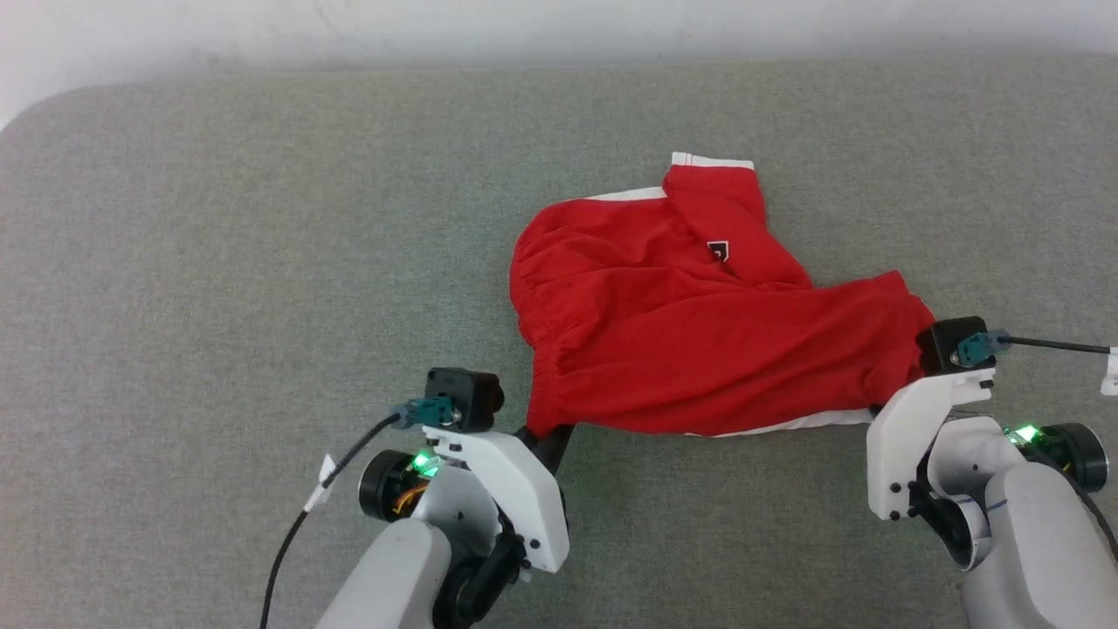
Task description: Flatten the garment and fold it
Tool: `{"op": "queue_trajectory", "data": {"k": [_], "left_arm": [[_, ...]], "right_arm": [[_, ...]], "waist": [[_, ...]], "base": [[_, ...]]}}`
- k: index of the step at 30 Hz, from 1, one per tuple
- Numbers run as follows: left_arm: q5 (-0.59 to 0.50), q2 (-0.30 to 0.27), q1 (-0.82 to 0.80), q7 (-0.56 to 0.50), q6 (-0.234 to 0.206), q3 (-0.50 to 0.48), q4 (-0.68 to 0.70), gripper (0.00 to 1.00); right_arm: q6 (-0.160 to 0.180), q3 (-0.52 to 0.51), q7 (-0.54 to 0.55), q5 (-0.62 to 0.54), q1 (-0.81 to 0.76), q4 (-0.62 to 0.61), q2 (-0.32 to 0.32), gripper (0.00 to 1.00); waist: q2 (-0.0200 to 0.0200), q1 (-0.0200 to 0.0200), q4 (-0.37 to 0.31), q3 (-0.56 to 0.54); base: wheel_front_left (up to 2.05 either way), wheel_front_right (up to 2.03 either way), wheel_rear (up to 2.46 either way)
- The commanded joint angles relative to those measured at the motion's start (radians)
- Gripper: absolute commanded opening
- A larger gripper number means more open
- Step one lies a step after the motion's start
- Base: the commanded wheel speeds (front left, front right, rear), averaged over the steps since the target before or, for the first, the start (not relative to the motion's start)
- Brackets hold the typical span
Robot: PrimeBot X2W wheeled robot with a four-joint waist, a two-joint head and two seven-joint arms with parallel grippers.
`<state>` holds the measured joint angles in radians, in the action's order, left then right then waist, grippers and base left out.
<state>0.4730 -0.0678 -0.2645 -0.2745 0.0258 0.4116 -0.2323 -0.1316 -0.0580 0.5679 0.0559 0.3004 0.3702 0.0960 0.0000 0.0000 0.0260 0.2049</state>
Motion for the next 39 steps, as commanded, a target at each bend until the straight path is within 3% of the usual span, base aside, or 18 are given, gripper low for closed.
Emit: {"op": "queue_trajectory", "data": {"k": [1,4,8,11,16,21,27,33,39], "left_arm": [[0.017,0.000,0.016,0.010,0.005,-0.005,0.010,0.00],[0.067,0.005,0.018,0.028,0.017,-0.021,0.040,0.00],[0.141,0.005,-0.004,0.030,0.026,-0.067,0.115,0.00],[0.166,-0.028,-0.063,0.001,0.025,-0.114,0.178,0.00],[0.181,-0.097,-0.243,-0.086,0.023,-0.175,0.243,0.00],[0.187,-0.150,-0.433,-0.169,0.020,-0.211,0.197,0.00],[0.183,-0.182,-0.626,-0.208,0.013,-0.239,0.082,0.00],[0.162,-0.195,-0.805,-0.192,-0.002,-0.259,-0.056,0.00],[0.092,-0.208,-0.967,-0.092,-0.011,-0.253,-0.171,0.00]], "right_arm": [[0.001,0.012,0.014,0.009,-0.012,0.014,0.006,0.00],[0.001,0.062,0.045,0.088,-0.010,-0.041,0.027,0.00],[0.001,0.062,0.111,0.316,0.023,-0.190,0.030,0.00],[0.001,0.029,0.161,0.489,0.091,-0.305,0.042,0.00],[0.001,-0.055,0.272,0.626,0.274,-0.371,0.037,0.00],[0.001,-0.106,0.343,0.617,0.481,-0.326,0.015,0.00],[0.001,-0.108,0.348,0.553,0.712,-0.207,-0.016,0.00],[0.001,-0.033,0.235,0.441,0.888,-0.086,-0.028,0.00],[0.001,-0.007,0.020,0.366,1.070,0.050,-0.039,0.00]], "waist": [[0.0000,0.0000,-0.003,-0.005],[0.0000,0.0000,-0.005,-0.022],[0.0000,0.0000,-0.009,-0.049],[0.0000,0.0000,-0.010,-0.063],[0.0000,0.0000,-0.003,-0.077],[0.0000,0.0000,0.004,-0.069],[0.0000,0.0000,0.003,-0.010],[0.0000,0.0000,-0.012,0.092],[0.0000,0.0000,-0.029,0.193]], "base": [[0.00,0.00,0.00],[0.00,0.00,0.00],[0.00,0.00,0.00],[0.00,0.00,0.00],[0.00,0.00,0.00],[0.00,0.00,0.00],[0.00,0.00,0.00],[0.00,0.00,0.00],[0.00,0.00,0.00]]}}
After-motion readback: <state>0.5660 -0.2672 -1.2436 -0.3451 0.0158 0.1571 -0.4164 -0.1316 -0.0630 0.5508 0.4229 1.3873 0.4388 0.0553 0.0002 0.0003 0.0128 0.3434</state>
